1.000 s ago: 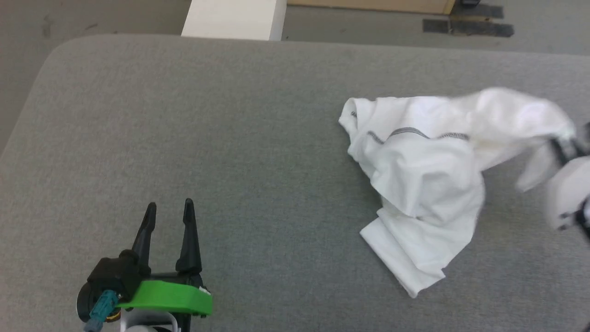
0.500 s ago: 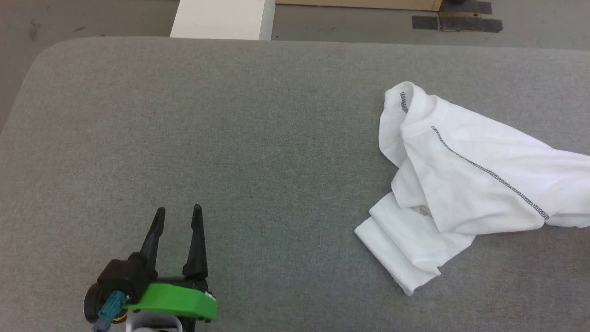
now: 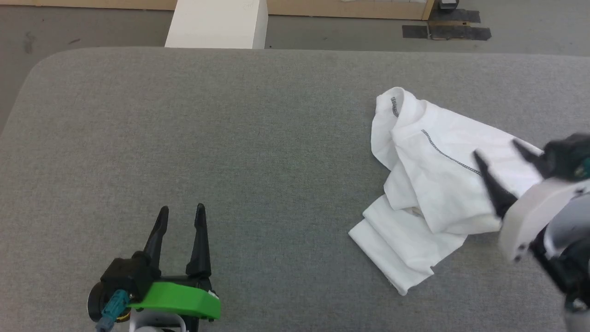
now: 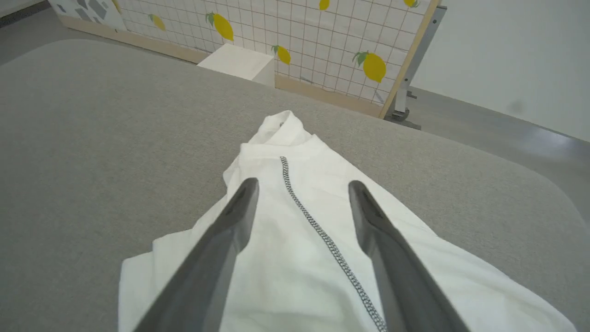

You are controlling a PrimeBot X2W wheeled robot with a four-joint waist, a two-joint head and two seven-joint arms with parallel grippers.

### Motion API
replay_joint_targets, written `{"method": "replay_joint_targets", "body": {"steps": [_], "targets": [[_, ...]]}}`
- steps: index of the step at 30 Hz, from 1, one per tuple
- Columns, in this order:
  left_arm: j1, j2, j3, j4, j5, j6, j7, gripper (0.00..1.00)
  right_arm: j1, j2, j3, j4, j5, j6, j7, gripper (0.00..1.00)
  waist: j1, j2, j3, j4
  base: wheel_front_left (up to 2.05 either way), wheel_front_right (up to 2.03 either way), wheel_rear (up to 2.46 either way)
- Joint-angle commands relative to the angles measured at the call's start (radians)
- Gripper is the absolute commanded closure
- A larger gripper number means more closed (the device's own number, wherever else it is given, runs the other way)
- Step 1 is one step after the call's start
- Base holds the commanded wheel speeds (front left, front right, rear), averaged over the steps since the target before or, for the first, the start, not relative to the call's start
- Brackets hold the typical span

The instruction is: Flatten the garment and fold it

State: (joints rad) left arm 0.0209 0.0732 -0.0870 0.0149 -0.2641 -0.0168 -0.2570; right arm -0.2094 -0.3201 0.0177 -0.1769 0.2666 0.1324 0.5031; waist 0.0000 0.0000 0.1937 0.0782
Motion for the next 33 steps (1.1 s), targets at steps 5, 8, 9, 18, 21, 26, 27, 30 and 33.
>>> {"method": "replay_joint_targets", "body": {"steps": [5, 8, 9, 18, 21, 26, 27, 30, 33], "targets": [[-0.010, -0.004, -0.002, -0.005, 0.001, -0.006, -0.005, 0.00, 0.132, 0.017, 0.106, -0.126, 0.022, -0.002, 0.078, 0.00, 0.0000, 0.0000, 0.024, 0.014, 0.00, 0.00, 0.00], [-0.017, -0.006, -0.006, -0.002, 0.001, -0.011, -0.005, 0.00, 0.181, 0.016, 0.152, -0.134, 0.024, -0.002, 0.094, 0.00, 0.0000, 0.0000, 0.043, 0.027, 0.00, 0.00, 0.00], [-0.021, -0.007, -0.008, -0.001, 0.001, -0.013, -0.005, 0.00, 0.193, 0.019, 0.160, -0.129, 0.026, -0.002, 0.096, 0.00, 0.0000, 0.0000, 0.048, 0.032, 0.00, 0.00, 0.00], [-0.053, -0.014, -0.019, 0.017, 0.001, -0.024, -0.005, 0.00, 0.223, -0.009, 0.230, -0.015, -0.010, -0.002, 0.146, 0.00, 0.0000, 0.0000, 0.093, 0.098, 0.00, 0.00, 0.00], [-0.057, -0.016, -0.018, 0.022, 0.000, -0.026, -0.005, 0.00, 0.213, -0.028, 0.264, 0.029, -0.027, -0.002, 0.170, 0.00, 0.0000, 0.0000, 0.096, 0.111, 0.00, 0.00, 0.00], [-0.060, -0.018, -0.015, 0.027, -0.002, -0.022, -0.005, 0.00, 0.183, -0.043, 0.288, 0.073, -0.055, -0.002, 0.166, 1.00, 0.0000, 0.0000, 0.089, 0.116, 0.00, 0.00, 0.00], [-0.059, -0.019, -0.014, 0.026, -0.003, -0.020, -0.005, 0.00, 0.176, -0.042, 0.290, 0.073, -0.057, -0.002, 0.160, 1.00, 0.0000, 0.0000, 0.086, 0.113, 0.00, 0.00, 0.00], [-0.052, -0.020, -0.003, 0.025, -0.005, -0.016, -0.005, 0.00, 0.135, -0.032, 0.286, 0.056, -0.061, -0.002, 0.121, 1.00, 0.0000, 0.0000, 0.069, 0.092, 0.00, 0.00, 0.00], [-0.044, -0.020, 0.005, 0.024, -0.006, -0.016, -0.005, 0.00, 0.091, -0.016, 0.264, 0.017, -0.059, -0.002, 0.090, 1.00, 0.0000, 0.0000, 0.040, 0.059, 0.00, 0.00, 0.00]]}}
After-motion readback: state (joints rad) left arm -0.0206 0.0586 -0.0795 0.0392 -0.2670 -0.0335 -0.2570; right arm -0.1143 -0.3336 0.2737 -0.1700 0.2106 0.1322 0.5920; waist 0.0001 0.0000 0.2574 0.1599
